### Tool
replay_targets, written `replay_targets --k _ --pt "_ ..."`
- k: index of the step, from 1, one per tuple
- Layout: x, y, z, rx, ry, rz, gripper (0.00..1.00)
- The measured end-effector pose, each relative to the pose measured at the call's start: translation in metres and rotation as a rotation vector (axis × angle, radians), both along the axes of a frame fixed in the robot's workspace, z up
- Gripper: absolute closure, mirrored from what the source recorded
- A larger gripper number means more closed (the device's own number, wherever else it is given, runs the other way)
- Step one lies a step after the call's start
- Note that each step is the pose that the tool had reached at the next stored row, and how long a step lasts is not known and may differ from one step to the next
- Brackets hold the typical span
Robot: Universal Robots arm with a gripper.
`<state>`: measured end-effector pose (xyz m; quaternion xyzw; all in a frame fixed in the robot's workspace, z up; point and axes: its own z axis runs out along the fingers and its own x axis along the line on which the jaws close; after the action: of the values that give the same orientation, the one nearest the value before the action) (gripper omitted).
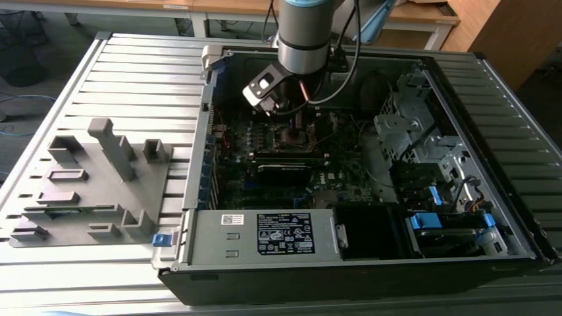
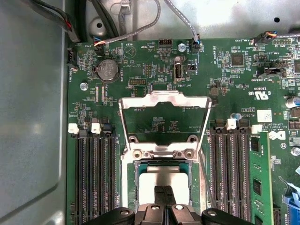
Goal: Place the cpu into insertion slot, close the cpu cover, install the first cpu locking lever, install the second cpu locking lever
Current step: 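Place the cpu into insertion slot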
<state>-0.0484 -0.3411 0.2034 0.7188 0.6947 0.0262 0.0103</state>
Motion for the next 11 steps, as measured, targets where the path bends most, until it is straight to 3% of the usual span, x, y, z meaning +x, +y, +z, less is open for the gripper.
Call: replay_targets --k 11 --pt "-0.0001 -0.0001 -0.0036 -0.0005 0.0004 0.0 0.89"
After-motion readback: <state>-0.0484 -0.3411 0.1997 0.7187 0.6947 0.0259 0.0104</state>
